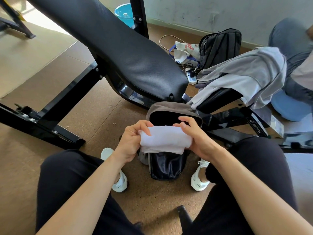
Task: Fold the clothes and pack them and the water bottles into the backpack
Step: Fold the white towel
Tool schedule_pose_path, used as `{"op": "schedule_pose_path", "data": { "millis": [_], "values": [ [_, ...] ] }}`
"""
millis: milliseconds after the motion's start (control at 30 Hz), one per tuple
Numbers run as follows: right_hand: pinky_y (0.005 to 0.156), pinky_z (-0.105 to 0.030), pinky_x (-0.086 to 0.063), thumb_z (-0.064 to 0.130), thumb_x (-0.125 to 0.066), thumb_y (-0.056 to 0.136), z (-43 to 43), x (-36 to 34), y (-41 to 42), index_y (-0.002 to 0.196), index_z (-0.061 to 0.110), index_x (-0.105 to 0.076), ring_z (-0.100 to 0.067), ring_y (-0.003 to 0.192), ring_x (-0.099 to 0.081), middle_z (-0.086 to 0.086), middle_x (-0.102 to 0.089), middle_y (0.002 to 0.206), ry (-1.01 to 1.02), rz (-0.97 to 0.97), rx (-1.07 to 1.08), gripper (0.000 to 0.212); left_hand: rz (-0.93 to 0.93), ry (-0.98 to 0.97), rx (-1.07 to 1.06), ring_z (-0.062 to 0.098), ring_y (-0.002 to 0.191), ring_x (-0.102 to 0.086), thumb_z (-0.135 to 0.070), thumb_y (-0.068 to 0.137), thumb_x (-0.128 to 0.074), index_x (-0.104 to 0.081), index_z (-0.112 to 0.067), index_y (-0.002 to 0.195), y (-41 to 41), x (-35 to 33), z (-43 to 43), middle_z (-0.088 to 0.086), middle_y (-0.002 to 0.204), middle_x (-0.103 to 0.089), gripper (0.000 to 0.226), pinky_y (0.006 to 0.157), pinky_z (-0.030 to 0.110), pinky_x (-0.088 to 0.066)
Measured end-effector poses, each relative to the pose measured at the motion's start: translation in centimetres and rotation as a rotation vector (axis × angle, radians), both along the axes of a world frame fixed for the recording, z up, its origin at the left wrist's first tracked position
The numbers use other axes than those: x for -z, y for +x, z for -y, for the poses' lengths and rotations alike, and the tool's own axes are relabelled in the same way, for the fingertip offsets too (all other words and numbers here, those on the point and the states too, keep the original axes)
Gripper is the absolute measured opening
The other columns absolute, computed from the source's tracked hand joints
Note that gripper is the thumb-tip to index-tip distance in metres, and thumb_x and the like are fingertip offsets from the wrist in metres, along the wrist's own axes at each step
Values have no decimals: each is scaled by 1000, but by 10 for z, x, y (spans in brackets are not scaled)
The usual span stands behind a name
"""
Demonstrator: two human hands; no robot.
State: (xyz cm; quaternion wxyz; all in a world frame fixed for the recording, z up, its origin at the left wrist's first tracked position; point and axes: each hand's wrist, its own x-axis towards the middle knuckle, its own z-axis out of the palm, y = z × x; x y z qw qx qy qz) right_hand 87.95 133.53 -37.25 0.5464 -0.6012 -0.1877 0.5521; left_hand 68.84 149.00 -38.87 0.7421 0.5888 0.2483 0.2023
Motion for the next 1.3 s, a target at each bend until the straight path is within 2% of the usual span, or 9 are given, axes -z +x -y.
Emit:
{"op": "schedule_pose_path", "data": {
  "millis": [67, 233, 433, 567, 700, 933, 1100, 1233, 1300],
  "values": [
    [82, -37, -57, 61, -76, 69, 1, 0, -1, 132, 32, -59, -21, 113, -65, -6, -62, 133, -18, 72, -136, 71, -4, 39, 12, 26, 106, -57, 19, 72, -52, -69, -26, 61, -1, 3, 0, -2, 104, -62, 50, 84, 38, -48],
    [96, -40, -57, 29, -86, 71, 2, 0, 3, 120, 20, -71, -25, 115, -66, -6, -70, 121, 41, 188, -208, 52, 17, 138, 39, 24, 105, -59, 13, 74, -61, -70, -30, 61, -3, 4, -3, -3, 107, -63, 46, 84, 35, -52],
    [90, -46, -58, 17, -88, 63, 2, 2, 11, 105, 26, -73, -30, 108, -65, -6, -69, 113, 34, 347, -153, 45, -55, 200, 65, 25, 127, -59, 18, 67, -50, -71, -29, 72, -3, 6, -7, -2, 126, -67, 51, 100, 47, -52],
    [89, -38, -57, 13, -85, 65, 5, 0, 14, 104, 30, -71, -17, 105, -66, 6, -69, 107, 32, 505, -228, 45, -162, 51, 189, 23, 122, -63, -6, 67, -52, -68, -23, 109, -3, -5, -11, 2, 136, -63, 48, 101, 44, -50],
    [88, -29, -55, 5, -86, 69, 3, 4, -1, 108, 26, -68, -9, 102, -66, 8, -69, 107, 78, 592, -382, 47, -334, 306, 474, 6, 121, -61, -46, 77, -73, -55, -31, 139, 6, -3, 4, -11, 134, -62, 66, 100, 27, -50],
    [82, -39, -54, 23, -85, 69, 3, 24, -11, 103, 29, -57, -7, 98, -59, 10, -63, 103, -44, 778, -417, 45, -495, 455, 619, 2, 126, -53, -37, 81, -83, -35, -40, 152, 12, 30, 15, -17, 141, -53, 86, 104, 34, -49],
    [86, -29, -50, 39, -82, 81, -4, 40, 25, 131, 30, -53, -10, 100, -55, 7, -55, 123, -336, 835, -825, 59, -630, 502, 696, 17, 113, -57, -49, 81, -74, -29, -45, 144, 11, 67, 27, -7, 134, -52, 78, 95, 49, -51],
    [101, -29, -43, 43, -75, 88, -31, 62, 85, 143, 27, -50, -20, 116, -55, -2, -43, 133, -463, 958, -786, 62, -663, 478, 655, 27, 108, -57, -46, 90, -71, -20, -46, 137, 10, 91, 17, 4, 128, -50, 70, 92, 52, -49],
    [114, -38, -39, 41, -73, 90, -45, 79, 111, 144, 29, -50, -33, 131, -50, -10, -29, 151, -502, 1004, -716, 60, -655, 472, 635, 27, 107, -56, -46, 93, -66, -22, -50, 133, 14, 102, 12, 2, 129, -48, 60, 90, 52, -47]
  ]
}}
